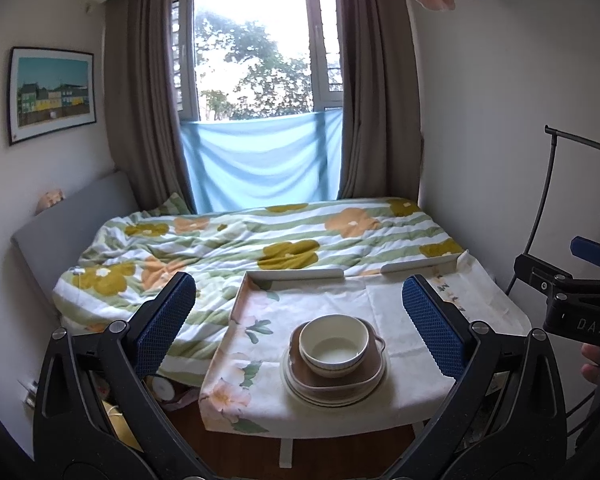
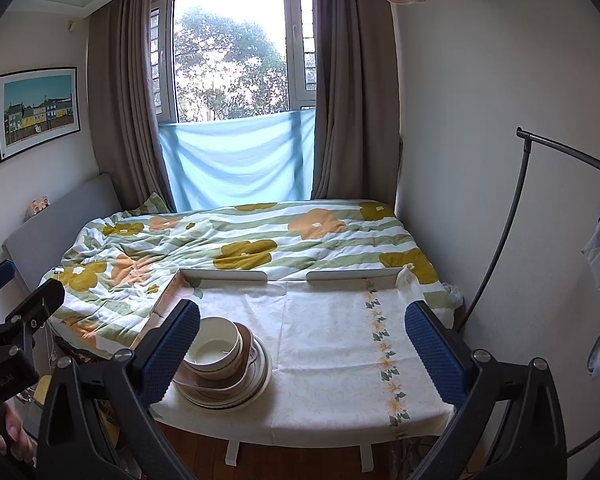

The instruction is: Organize plates and bowls

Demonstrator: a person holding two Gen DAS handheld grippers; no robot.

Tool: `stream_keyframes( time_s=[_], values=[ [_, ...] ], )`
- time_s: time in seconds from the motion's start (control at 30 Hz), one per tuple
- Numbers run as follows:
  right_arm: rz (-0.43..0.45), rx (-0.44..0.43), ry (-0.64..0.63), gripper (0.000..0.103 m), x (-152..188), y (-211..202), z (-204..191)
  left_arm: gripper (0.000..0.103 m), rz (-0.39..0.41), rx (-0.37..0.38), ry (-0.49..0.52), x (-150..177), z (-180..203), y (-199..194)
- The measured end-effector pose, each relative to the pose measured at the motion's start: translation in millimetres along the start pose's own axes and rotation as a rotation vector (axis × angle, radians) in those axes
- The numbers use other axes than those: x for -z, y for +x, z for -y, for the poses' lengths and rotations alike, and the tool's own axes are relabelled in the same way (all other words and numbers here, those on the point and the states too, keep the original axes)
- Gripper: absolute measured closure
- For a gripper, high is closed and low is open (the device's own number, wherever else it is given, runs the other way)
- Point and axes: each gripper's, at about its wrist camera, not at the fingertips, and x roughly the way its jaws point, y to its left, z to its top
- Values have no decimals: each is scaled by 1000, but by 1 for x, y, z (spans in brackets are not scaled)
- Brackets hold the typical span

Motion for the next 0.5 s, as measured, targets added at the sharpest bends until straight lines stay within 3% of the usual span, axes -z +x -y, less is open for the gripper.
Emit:
stream_keyframes(
  time_s=[0.27,0.5],
  values=[
    [-9,8,8,1,1,6,-3,0,28,-3,1,-2,1,-2],
    [-35,17,21,1,-2,16,-5,0,7,13,3,-4,0,12]
  ],
)
